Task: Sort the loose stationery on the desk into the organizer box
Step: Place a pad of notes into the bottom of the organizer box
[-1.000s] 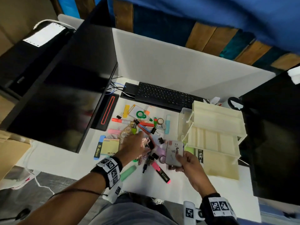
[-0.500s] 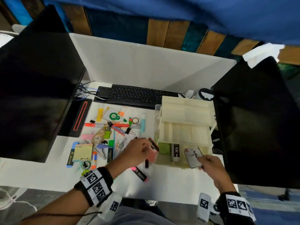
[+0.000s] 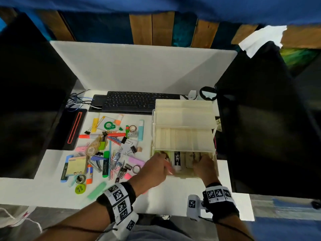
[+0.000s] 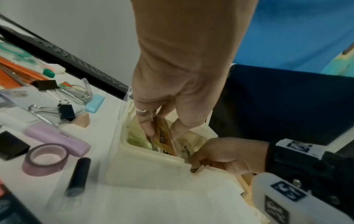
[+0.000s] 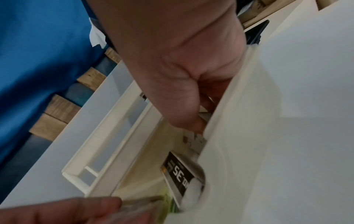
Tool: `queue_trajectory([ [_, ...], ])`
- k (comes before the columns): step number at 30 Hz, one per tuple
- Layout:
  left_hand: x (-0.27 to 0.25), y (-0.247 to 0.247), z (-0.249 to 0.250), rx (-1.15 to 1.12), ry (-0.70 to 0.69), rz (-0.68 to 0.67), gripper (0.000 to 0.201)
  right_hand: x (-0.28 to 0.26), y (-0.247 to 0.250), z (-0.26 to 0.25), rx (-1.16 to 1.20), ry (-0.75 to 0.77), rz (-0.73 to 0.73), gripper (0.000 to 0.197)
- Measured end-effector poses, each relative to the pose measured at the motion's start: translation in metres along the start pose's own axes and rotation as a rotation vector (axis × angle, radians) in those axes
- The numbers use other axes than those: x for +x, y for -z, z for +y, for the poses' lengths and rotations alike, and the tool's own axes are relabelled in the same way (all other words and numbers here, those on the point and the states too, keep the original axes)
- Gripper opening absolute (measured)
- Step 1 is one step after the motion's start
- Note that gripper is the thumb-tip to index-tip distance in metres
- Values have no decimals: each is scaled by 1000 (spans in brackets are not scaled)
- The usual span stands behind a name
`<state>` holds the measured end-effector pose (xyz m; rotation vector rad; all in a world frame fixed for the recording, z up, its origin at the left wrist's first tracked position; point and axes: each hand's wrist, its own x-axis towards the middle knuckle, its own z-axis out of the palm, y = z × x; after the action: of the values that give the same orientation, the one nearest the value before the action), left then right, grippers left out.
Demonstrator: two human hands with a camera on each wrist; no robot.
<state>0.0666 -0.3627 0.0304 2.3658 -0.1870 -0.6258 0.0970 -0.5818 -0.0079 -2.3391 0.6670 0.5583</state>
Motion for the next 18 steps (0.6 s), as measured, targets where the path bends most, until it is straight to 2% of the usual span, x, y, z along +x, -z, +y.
queue_trajectory([
  [3, 9, -5, -1, 82, 72, 44, 24, 0, -5, -1, -69, -21, -20, 28],
  [7, 18, -20, -8, 148, 123, -6, 71, -6, -10, 0, -192, -5, 16, 42],
  [9, 20, -24, -8, 183, 142, -14, 84, -8, -13, 1, -271, 51, 21, 47],
  [12, 20, -26, 0, 185, 155, -20, 86, -7, -15, 5, -310, 166, 31, 49],
  [15, 17, -30, 8, 229, 171, -2, 81, -9, -18, 7, -378, 350, -48, 48],
  [18, 16, -33, 6, 315, 173, 2, 85, -15, -17, 5, -545, 369, -58, 49],
])
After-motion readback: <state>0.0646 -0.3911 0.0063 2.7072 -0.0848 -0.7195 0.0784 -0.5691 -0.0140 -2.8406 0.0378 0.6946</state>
